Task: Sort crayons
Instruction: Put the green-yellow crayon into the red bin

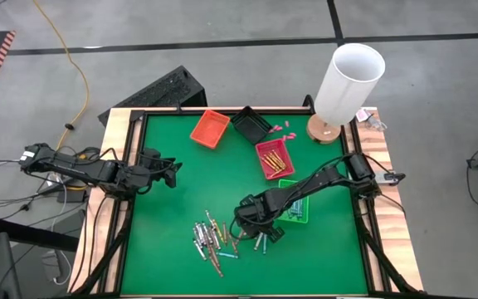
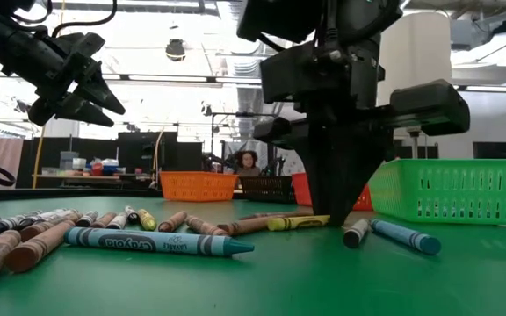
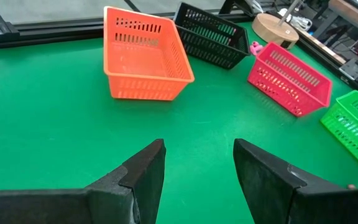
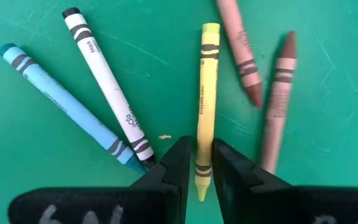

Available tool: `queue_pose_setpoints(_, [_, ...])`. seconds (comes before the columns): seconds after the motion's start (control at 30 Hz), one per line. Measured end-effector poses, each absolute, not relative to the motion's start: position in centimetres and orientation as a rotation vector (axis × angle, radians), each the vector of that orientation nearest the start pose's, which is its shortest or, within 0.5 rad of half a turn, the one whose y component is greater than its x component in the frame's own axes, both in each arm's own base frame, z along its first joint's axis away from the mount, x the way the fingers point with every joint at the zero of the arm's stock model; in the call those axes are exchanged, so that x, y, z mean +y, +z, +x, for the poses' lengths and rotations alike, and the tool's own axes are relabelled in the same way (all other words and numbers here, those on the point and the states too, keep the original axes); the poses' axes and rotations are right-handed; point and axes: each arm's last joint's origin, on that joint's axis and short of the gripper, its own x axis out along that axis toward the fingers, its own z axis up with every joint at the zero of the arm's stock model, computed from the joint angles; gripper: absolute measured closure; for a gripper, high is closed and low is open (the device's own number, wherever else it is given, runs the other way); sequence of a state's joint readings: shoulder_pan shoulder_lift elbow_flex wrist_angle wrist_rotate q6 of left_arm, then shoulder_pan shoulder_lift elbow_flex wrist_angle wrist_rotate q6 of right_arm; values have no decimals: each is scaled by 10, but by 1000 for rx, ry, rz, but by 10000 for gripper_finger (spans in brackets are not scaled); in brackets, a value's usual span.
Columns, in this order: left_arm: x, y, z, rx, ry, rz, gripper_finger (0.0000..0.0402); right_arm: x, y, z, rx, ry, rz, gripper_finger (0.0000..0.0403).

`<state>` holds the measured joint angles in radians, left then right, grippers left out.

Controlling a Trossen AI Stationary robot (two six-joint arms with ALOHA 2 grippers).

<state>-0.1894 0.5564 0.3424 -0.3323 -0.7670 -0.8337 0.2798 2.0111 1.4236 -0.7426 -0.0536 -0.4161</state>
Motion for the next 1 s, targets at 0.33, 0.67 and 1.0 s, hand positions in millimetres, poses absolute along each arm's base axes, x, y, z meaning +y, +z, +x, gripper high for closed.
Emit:
queue_pose_setpoints(0.33, [-4,203,125,224,721,-540,221,108,160,379,1234,533,-473,351])
queue_pose_setpoints(0.67, [-4,204,125,224,721,-541,221,108,159,379,1251,491,-419,397])
queue_pose_setpoints(1.0, [-4,203,125,225,719,-541,221,105,169,375,1246,472,-409,400])
